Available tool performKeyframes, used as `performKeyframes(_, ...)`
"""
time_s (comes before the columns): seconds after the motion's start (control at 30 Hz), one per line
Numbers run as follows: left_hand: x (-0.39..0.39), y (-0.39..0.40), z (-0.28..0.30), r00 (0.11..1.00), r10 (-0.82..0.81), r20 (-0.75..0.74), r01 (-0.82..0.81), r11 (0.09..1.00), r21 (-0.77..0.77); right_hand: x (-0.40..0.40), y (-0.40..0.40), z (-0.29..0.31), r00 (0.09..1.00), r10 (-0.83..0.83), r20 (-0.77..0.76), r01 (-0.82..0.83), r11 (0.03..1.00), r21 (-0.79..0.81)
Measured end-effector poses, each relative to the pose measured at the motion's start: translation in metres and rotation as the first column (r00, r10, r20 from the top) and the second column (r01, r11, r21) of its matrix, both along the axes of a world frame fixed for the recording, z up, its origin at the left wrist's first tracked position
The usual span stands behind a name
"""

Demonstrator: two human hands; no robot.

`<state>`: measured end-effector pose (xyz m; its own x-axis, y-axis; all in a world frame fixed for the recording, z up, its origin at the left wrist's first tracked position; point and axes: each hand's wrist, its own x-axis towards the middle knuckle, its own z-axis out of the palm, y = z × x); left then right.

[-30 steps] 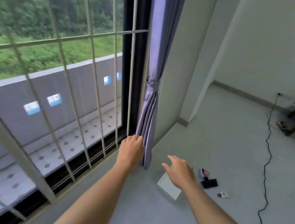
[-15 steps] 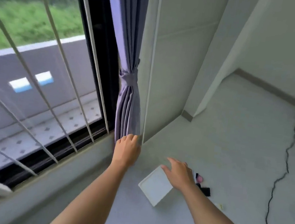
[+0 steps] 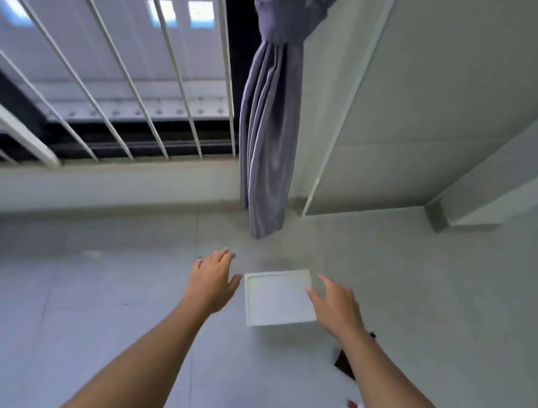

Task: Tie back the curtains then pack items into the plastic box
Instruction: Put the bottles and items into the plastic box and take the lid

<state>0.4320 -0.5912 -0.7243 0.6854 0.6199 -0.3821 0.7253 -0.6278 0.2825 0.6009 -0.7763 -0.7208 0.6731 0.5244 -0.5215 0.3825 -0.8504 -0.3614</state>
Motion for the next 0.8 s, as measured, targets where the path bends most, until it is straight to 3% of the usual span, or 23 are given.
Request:
performKeyframes(0.1,0.014,-0.015,-0.069,0.999,0.038,-0.008,-0.038,0.999,-0.022,0.025,-0.009,-0.072,1.000,-0.008,0.013,0.008,0.998,0.056)
performKeyframes(0.33,0.023,-0.057,-0.294,0.983,0.182,-0.027,-0.184,0.973,-0.139,0.062,-0.042,-0.304,1.000,0.022,0.009,-0.023,0.993,0.114)
performKeyframes(0.47,0.025,-0.068,-0.397,0.971,0.233,0.046,-0.218,0.952,-0.214,0.073,-0.055,-0.412,1.000,-0.010,-0.010,0.011,0.989,0.147)
performKeyframes(0.63,0.043,-0.043,-0.495,0.867,0.461,0.190,-0.395,0.868,-0.302,0.089,-0.042,-0.507,0.996,-0.085,0.005,0.082,0.970,0.228)
performKeyframes(0.8,0.052,-0.045,-0.538,0.732,0.537,0.419,-0.420,0.840,-0.342,0.085,-0.026,-0.551,0.986,-0.110,0.122,0.060,0.933,0.354)
